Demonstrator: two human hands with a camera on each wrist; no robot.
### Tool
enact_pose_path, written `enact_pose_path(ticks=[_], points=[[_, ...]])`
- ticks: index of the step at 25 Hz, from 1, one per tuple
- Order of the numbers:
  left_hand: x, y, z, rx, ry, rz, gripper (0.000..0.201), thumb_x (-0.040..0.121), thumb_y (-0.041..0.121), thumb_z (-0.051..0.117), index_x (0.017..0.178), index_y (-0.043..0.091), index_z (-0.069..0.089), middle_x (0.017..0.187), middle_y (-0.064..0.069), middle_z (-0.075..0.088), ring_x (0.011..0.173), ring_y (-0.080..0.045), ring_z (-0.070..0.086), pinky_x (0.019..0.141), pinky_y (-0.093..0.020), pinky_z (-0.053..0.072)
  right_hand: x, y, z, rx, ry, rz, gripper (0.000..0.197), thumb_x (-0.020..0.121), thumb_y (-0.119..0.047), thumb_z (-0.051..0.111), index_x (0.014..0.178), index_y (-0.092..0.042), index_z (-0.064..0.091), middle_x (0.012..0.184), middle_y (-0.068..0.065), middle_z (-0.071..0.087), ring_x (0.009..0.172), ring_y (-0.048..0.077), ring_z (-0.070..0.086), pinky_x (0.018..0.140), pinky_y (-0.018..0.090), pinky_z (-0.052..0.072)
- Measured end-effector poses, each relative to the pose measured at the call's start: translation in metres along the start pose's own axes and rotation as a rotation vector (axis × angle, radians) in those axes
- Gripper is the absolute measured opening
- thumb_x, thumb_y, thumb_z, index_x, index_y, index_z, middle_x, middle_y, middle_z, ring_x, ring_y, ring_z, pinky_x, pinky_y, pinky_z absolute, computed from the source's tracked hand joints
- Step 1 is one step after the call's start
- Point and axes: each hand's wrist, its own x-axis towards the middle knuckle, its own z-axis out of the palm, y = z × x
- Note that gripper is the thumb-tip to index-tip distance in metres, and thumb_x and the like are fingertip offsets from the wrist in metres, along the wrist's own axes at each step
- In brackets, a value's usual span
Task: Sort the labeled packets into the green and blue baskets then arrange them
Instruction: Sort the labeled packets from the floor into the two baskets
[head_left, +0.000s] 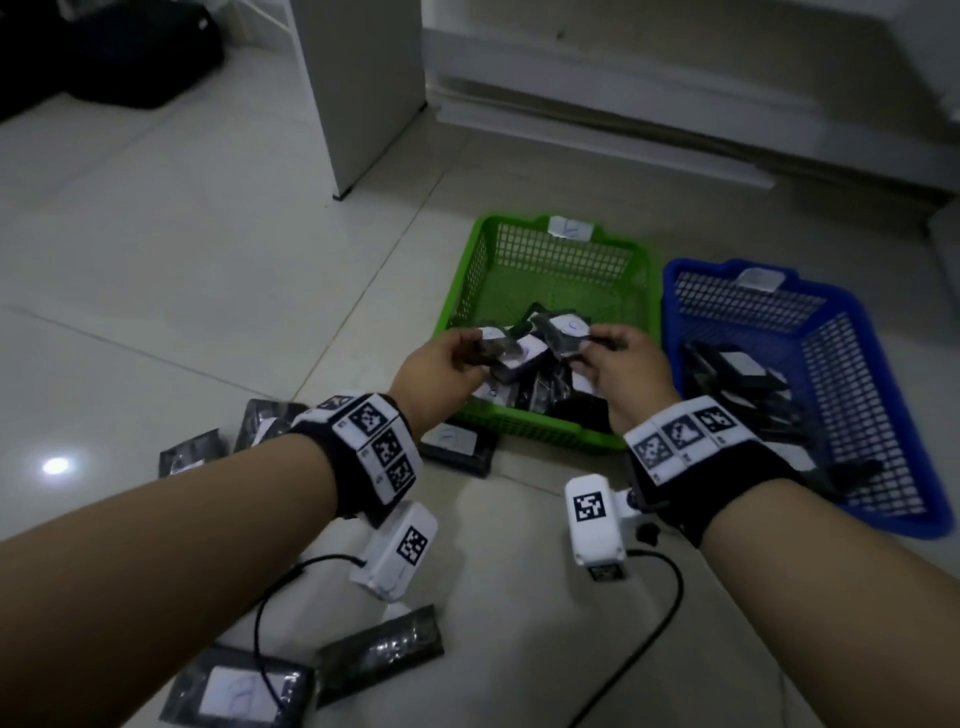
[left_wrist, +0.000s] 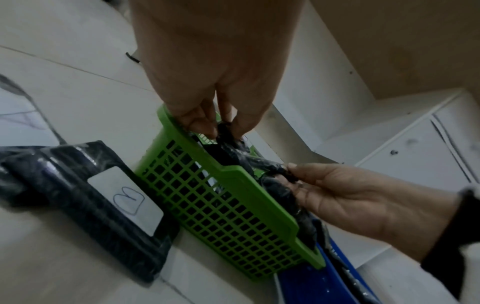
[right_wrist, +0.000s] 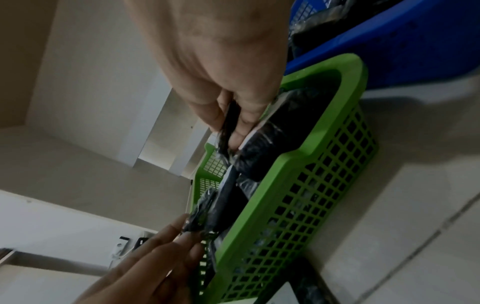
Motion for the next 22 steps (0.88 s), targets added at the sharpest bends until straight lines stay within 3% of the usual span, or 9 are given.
enact_pose_path(ticks=[3, 5, 7, 10, 13, 15, 17, 19, 22], points=[[0.010, 0.001, -0.006, 0.314, -0.062, 0.083, 0.048, 0.085, 0.025, 0.062, 0.132, 0.023, 0.054, 0.119, -0.010, 0.055, 0.097, -0.026, 0.061, 0.092, -0.029, 0.048, 0.003, 0.002, -0.003, -0.222, -0.063, -0.028, 0.035, 0.091, -0.002, 0.056, 0.125, -0.012, 0.059, 0.119, 0.007, 0.063, 0.097, 0.019, 0.063, 0.087, 0.034, 0.055], [0.007, 0.001, -0.021, 0.315, -0.035, 0.108, 0.043, 0.085, 0.023, 0.062, 0.128, 0.024, 0.058, 0.117, -0.008, 0.049, 0.096, -0.022, 0.059, 0.092, -0.026, 0.046, -0.013, 0.001, -0.002, -0.365, -0.039, -0.117, 0.036, 0.090, -0.005, 0.054, 0.123, -0.019, 0.062, 0.099, -0.001, 0.065, 0.076, 0.012, 0.059, 0.071, 0.031, 0.056], [-0.003, -0.009, -0.041, 0.256, 0.021, 0.117, 0.029, 0.086, 0.022, 0.061, 0.114, 0.025, 0.066, 0.112, -0.002, 0.052, 0.090, -0.015, 0.059, 0.084, -0.024, 0.045, -0.038, 0.006, 0.004, -0.489, 0.022, -0.285, 0.034, 0.087, -0.006, 0.054, 0.113, -0.023, 0.068, 0.098, 0.005, 0.059, 0.065, 0.009, 0.052, 0.059, 0.018, 0.047], [-0.024, -0.039, -0.075, 0.241, 0.108, 0.059, 0.017, 0.087, 0.019, 0.058, 0.097, 0.027, 0.069, 0.100, 0.003, 0.064, 0.085, -0.014, 0.063, 0.078, -0.028, 0.050, -0.080, 0.022, 0.026, -0.582, -0.112, -0.484, 0.029, 0.084, -0.001, 0.054, 0.099, -0.020, 0.071, 0.104, 0.000, 0.055, 0.077, 0.002, 0.053, 0.068, 0.002, 0.037], [-0.041, -0.074, -0.100, 0.365, 0.175, -0.025, 0.021, 0.083, 0.013, 0.061, 0.100, 0.023, 0.070, 0.104, -0.005, 0.064, 0.094, -0.020, 0.061, 0.085, -0.028, 0.046, -0.091, 0.051, 0.058, -0.806, -0.407, -0.503, 0.032, 0.091, -0.004, 0.048, 0.114, -0.016, 0.067, 0.116, 0.002, 0.061, 0.105, 0.012, 0.056, 0.087, 0.013, 0.039], [-0.044, -0.094, -0.111, 0.479, 0.143, -0.047, 0.030, 0.080, 0.013, 0.065, 0.110, 0.017, 0.068, 0.114, -0.009, 0.059, 0.102, -0.024, 0.058, 0.089, -0.028, 0.042, -0.084, 0.071, 0.075, -1.044, -0.528, -0.502, 0.041, 0.093, -0.007, 0.045, 0.132, -0.015, 0.054, 0.134, 0.005, 0.051, 0.122, 0.021, 0.045, 0.101, 0.026, 0.038], [-0.047, -0.110, -0.118, 0.559, 0.040, -0.057, 0.040, 0.077, 0.020, 0.070, 0.117, 0.021, 0.064, 0.120, -0.007, 0.056, 0.109, -0.027, 0.056, 0.094, -0.032, 0.043, -0.077, 0.088, 0.085, -1.269, -0.558, -0.521, 0.052, 0.092, -0.006, 0.042, 0.142, -0.018, 0.039, 0.143, 0.005, 0.039, 0.127, 0.026, 0.037, 0.104, 0.035, 0.036], [-0.051, -0.122, -0.119, 0.683, -0.071, -0.072, 0.049, 0.074, 0.033, 0.072, 0.121, 0.031, 0.059, 0.124, 0.002, 0.055, 0.116, -0.027, 0.051, 0.096, -0.040, 0.044, -0.074, 0.102, 0.090, -1.373, -0.533, -0.563, 0.057, 0.090, -0.003, 0.041, 0.144, -0.020, 0.032, 0.146, 0.005, 0.034, 0.126, 0.028, 0.035, 0.102, 0.037, 0.034], [-0.054, -0.125, -0.114, 0.858, -0.141, -0.055, 0.054, 0.073, 0.043, 0.071, 0.124, 0.037, 0.055, 0.130, 0.010, 0.053, 0.122, -0.025, 0.041, 0.097, -0.041, 0.039, -0.074, 0.114, 0.091, -1.282, -0.460, -0.578, 0.056, 0.088, 0.003, 0.043, 0.139, -0.020, 0.039, 0.140, 0.007, 0.041, 0.121, 0.027, 0.036, 0.100, 0.034, 0.035]])
